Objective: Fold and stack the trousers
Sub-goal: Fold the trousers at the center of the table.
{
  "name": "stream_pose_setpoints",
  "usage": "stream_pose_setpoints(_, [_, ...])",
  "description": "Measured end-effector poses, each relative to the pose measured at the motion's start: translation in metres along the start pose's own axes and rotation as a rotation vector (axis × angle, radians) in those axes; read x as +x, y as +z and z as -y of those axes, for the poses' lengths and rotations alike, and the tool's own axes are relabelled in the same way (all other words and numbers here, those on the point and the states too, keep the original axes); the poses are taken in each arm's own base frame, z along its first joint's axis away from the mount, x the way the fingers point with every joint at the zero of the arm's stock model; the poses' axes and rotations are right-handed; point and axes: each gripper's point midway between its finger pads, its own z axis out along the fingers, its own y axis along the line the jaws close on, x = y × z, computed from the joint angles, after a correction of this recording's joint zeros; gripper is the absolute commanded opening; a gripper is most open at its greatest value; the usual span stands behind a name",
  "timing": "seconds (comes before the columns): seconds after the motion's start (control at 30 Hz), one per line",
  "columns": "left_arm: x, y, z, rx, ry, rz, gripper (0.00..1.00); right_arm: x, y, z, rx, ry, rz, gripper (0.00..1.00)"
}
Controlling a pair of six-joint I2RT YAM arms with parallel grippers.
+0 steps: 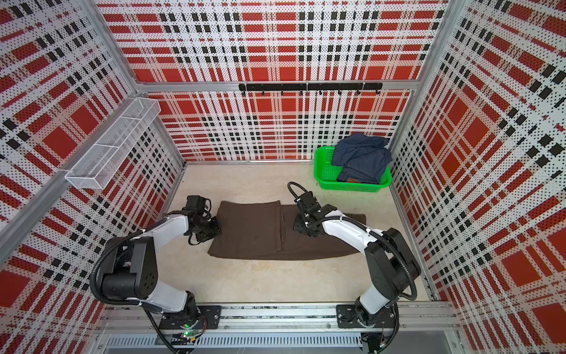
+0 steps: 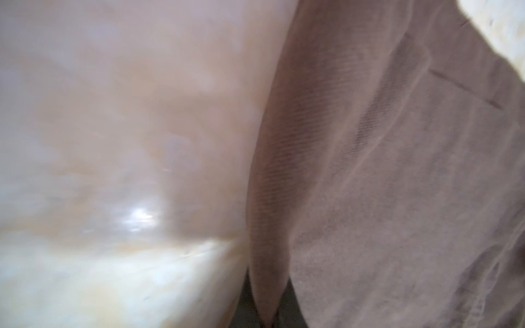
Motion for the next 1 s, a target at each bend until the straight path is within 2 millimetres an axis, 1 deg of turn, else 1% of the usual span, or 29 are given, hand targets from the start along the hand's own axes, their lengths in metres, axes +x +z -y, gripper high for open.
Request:
stream_pose_setpoints(0.13, [-0.035,-0.029,-0.018,-0.082,-0.049,0.105,0.00,-0.011,-0.006,0.017,0.008,0.038,0.028,0.56])
stream_pose_setpoints(0.27, [-0.068,-0.061,-0.043,-0.189,-0.106,0.205,0.00,-0.021,-0.012,0.046,0.035,0.087,0.054,0.57])
stream_pose_setpoints(0.37, [-0.085,-0.081,-0.057,-0.263,-0.132,0.258,0.00,-0.028,-0.016,0.068,0.050,0.123,0.066,0.57])
stream_pose_setpoints(0.43, [-0.092,-0.091,-0.059,-0.291,-0.134,0.284,0.00,-0.030,-0.017,0.081,0.054,0.138,0.065,0.57])
stream_pose_setpoints(0.47, [-0.095,-0.095,-0.057,-0.296,-0.127,0.294,0.00,-0.030,-0.017,0.087,0.057,0.142,0.061,0.57])
stream_pose_setpoints(0.53, [-0.097,-0.099,-0.045,-0.285,-0.097,0.300,0.00,-0.029,-0.016,0.096,0.060,0.147,0.052,0.58])
stream_pose_setpoints(0.6, [-0.095,-0.098,-0.024,-0.252,-0.047,0.294,0.00,-0.025,-0.013,0.098,0.052,0.134,0.035,0.58])
stream_pose_setpoints(0.67, [-0.086,-0.092,0.000,-0.205,0.009,0.270,0.00,-0.021,-0.011,0.095,0.029,0.118,0.019,0.58])
stream_pose_setpoints(0.77, [-0.071,-0.085,0.029,-0.134,0.070,0.231,0.00,-0.015,-0.005,0.092,-0.005,0.106,-0.001,0.58])
stream_pose_setpoints(0.93, [-0.048,-0.078,0.069,-0.043,0.132,0.179,0.00,-0.006,0.006,0.088,-0.049,0.095,-0.038,0.57])
stream_pose_setpoints(1.0, [-0.038,-0.076,0.084,-0.012,0.153,0.163,0.00,-0.005,0.011,0.086,-0.064,0.094,-0.045,0.57])
